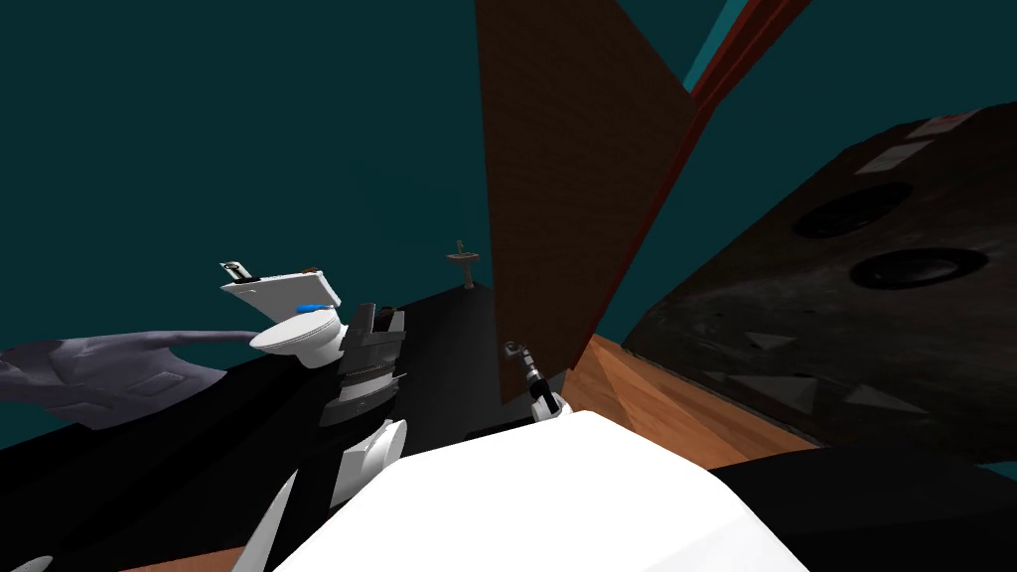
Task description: Push the door open
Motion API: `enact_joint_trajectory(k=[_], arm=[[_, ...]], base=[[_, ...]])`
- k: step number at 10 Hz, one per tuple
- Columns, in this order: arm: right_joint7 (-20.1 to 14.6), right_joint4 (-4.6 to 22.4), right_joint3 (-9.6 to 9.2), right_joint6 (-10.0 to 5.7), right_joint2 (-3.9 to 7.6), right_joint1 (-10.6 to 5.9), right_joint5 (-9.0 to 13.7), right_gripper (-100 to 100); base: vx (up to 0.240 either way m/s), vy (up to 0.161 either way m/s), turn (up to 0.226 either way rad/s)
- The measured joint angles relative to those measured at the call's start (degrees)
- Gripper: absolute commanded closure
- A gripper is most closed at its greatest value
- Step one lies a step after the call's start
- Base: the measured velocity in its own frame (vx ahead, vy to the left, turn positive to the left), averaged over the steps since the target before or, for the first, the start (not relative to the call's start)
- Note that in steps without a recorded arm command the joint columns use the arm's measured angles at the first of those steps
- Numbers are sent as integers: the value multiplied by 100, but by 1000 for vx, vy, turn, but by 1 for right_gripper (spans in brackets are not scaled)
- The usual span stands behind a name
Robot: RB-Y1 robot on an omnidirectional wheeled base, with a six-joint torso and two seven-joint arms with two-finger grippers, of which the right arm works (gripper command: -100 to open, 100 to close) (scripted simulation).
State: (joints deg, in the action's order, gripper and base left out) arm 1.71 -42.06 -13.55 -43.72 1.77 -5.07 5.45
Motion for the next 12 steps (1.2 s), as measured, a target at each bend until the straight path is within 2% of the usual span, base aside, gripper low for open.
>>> enact_joint_trajectory(k=[2,3,5,6,7,9,10,12], arm=[[30,97,66,-13,36,-10,35,100],[44,33,95,16,64,40,50,100],[64,49,177,4,119,32,91,100],[86,-53,222,75,145,79,113,100],[114,48,289,33,147,8,144,100],[164,-12,421,80,193,1,209,100],[182,-5,483,49,207,23,237,100],[237,186,640,-61,203,-48,311,100]], base=[[161,86,-46],[152,97,-40],[188,103,-42],[187,100,-55],[188,102,-70],[181,120,-58],[189,99,-87],[206,136,-66]])
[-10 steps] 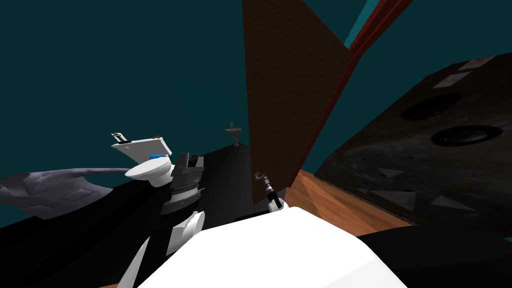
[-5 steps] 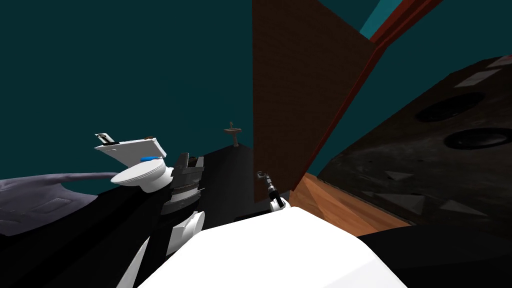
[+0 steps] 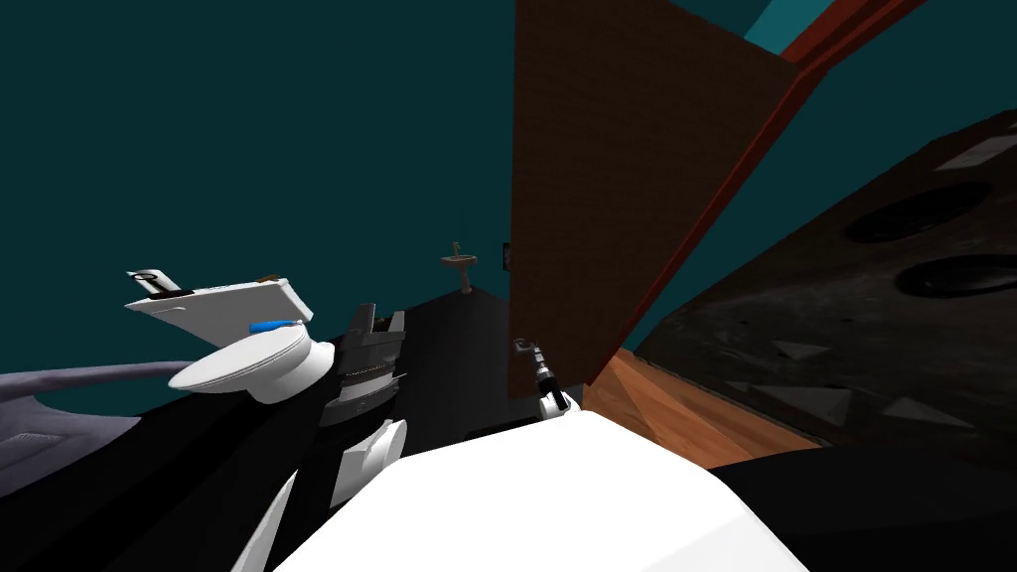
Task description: Push the door open
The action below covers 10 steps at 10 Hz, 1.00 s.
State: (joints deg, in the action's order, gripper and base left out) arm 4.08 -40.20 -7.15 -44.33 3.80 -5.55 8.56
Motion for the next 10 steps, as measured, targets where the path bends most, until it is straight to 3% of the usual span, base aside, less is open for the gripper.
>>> enact_joint_trajectory(k=[2,3,4,7,10], arm=[[40,-71,156,16,38,45,74,100],[67,13,242,7,34,-21,115,100],[100,-182,307,81,41,95,143,100],[146,75,549,-24,43,-48,259,100],[219,-70,710,23,1,43,331,100]], base=[[188,137,-94],[182,114,-56],[197,128,-70],[164,105,-65],[146,92,-65]])
